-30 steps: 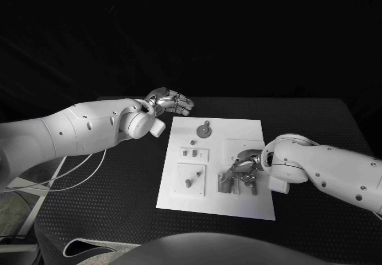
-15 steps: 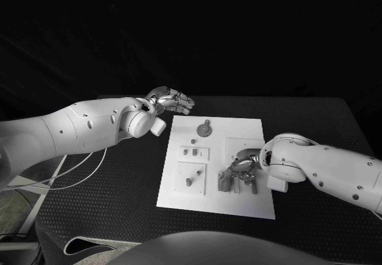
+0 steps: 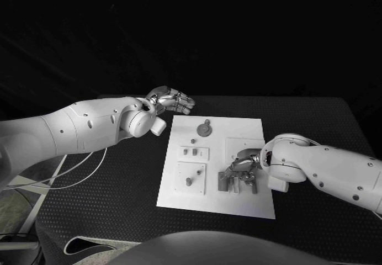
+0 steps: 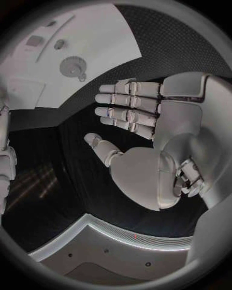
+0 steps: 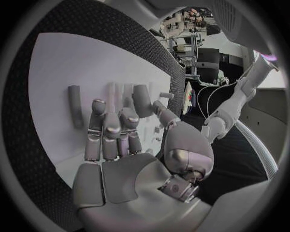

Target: Assemble the parts on the task board

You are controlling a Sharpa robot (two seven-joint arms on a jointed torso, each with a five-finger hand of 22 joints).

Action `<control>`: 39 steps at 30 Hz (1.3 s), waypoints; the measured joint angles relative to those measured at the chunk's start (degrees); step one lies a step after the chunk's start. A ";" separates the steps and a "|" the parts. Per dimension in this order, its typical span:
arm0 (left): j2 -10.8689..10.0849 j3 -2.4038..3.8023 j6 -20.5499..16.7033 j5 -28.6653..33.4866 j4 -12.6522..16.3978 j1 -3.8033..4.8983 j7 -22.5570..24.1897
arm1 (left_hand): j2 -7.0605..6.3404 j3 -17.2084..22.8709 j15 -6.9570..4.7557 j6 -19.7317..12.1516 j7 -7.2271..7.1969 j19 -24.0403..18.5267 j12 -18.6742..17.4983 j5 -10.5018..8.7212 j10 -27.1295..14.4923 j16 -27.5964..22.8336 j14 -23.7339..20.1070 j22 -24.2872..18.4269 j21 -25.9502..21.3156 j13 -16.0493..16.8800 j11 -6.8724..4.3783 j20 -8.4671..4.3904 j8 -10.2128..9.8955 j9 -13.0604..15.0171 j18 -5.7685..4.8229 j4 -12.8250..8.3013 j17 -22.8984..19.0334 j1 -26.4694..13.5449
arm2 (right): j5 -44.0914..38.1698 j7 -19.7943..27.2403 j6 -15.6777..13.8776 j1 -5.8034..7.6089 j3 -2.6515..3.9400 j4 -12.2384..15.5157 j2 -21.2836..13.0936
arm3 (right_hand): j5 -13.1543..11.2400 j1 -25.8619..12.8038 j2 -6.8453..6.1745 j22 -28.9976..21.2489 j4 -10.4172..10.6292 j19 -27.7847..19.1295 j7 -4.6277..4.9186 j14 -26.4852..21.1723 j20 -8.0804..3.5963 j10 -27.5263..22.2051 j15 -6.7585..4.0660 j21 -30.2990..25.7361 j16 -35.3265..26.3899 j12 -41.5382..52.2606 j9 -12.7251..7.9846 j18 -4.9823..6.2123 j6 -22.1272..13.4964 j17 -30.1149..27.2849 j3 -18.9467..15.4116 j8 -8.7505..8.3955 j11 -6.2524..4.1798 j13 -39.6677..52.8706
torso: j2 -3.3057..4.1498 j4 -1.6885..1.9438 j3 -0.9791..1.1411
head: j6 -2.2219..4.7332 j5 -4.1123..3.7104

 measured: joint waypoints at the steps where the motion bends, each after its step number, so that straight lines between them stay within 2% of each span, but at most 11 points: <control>1: 0.00 0.00 0.00 0.00 0.00 0.00 0.00 | 0.00 0.00 0.00 0.00 0.00 0.00 0.00 0.00 0.00 0.00 0.00 0.00 0.00 0.00 0.00 0.00 0.00 0.00 0.00 0.00 0.00 0.00 | -0.02 0.01 -0.07 -0.01 -0.01 0.02 -0.01 | 0.00 -0.09 -0.31 0.00 0.21 0.00 0.00 0.00 0.00 0.09 0.00 0.00 0.00 -0.01 0.06 0.00 0.00 -0.05 0.21 0.00 -0.10 0.00 | -0.01 0.00 0.00 | 0.00 0.00; 6: 0.01 0.00 0.00 0.00 -0.03 0.00 -0.01 | 0.00 0.00 0.00 0.00 0.00 0.00 0.00 0.00 0.00 0.00 0.00 0.00 0.00 0.00 0.00 0.00 0.00 0.00 0.00 0.00 0.00 0.00 | -0.20 0.08 -0.50 -0.06 -0.05 0.22 -0.09 | 0.00 -0.15 -0.84 0.00 0.86 0.00 -0.01 -0.01 0.00 0.09 0.02 0.00 0.35 -0.01 0.23 -0.01 0.01 -0.19 0.54 -0.01 -0.09 0.00 | -0.01 -0.01 0.03 | -0.01 0.00; 17: 0.00 0.00 0.01 0.00 -0.04 0.00 -0.03 | 0.00 0.00 0.00 0.00 0.00 0.00 0.00 0.00 0.00 0.00 0.00 0.01 0.00 0.01 0.00 0.00 0.00 0.01 0.00 0.00 0.05 0.00 | -1.49 0.46 -1.88 -0.21 -0.14 1.31 -0.82 | 0.00 -0.15 -0.84 0.00 1.60 0.00 -0.09 -0.06 0.00 0.55 0.11 0.00 0.63 0.12 0.47 -0.01 0.09 -0.37 0.72 0.05 -0.07 0.40 | -0.01 0.04 0.00 | 0.13 -0.10; 26: -0.04 0.00 0.01 -0.01 -0.04 0.00 -0.04 | 0.00 0.00 0.00 0.00 0.00 -0.02 0.00 0.00 0.00 0.00 0.00 0.01 0.00 -0.05 0.00 0.02 0.00 0.01 0.00 0.00 0.05 0.00 | -5.72 2.44 -7.72 -0.34 -0.22 5.41 -5.06 | 0.00 0.25 -0.47 0.00 1.37 0.22 -0.11 0.11 -0.22 1.44 -0.03 0.00 1.01 1.17 0.83 -0.01 0.08 -0.66 0.52 0.03 -0.39 1.05 | -0.02 0.04 -0.03 | 0.28 -0.19; 30: -0.06 0.00 0.01 -0.01 -0.05 0.00 -0.04 | 0.00 0.00 0.00 0.00 0.00 -0.21 0.00 0.00 0.00 0.00 0.00 -0.04 0.00 -0.04 0.00 0.21 0.00 0.01 0.01 0.00 0.11 0.00 | -8.30 4.56 -10.43 -0.37 -0.10 6.83 -5.97 | 0.00 1.52 -1.28 0.00 0.24 0.43 -0.19 0.36 -0.42 1.64 -0.09 0.00 1.01 1.17 0.81 0.00 -0.23 -0.95 0.79 0.03 -0.19 1.02 | -0.02 0.00 -0.03 | 0.42 -0.19; 34: -0.04 0.00 0.02 -0.01 -0.06 0.00 -0.04 | 0.00 0.00 0.00 0.00 0.00 -0.21 0.00 0.00 0.00 0.00 0.00 -0.04 0.00 -0.04 0.00 0.21 0.00 0.01 0.00 0.00 0.11 0.00 | -11.59 7.02 -13.33 -0.36 0.01 7.61 -6.93 | 0.00 3.35 -1.76 0.00 -0.93 0.43 0.11 0.36 -0.42 1.94 -0.09 0.00 1.01 1.17 0.53 0.00 -1.36 -1.21 1.18 -0.86 0.12 0.91 | -0.02 -0.03 0.00 | 0.54 -0.23; 39: -0.05 0.00 0.02 -0.01 -0.10 0.00 -0.04 | 0.00 0.00 0.15 0.00 0.00 -0.21 0.00 0.00 0.00 -0.22 -0.15 -0.04 0.00 -0.04 0.00 0.21 0.00 0.01 0.01 0.00 0.10 0.00 | -13.60 8.06 -15.06 -0.35 0.02 7.87 -7.03 | 0.00 3.39 -1.80 0.00 -1.00 0.43 0.12 0.36 -0.42 1.94 -0.08 0.00 1.01 1.17 0.53 0.00 -1.37 -1.30 1.25 -0.91 0.12 0.79 | -0.02 -0.03 0.05 | 0.65 -0.27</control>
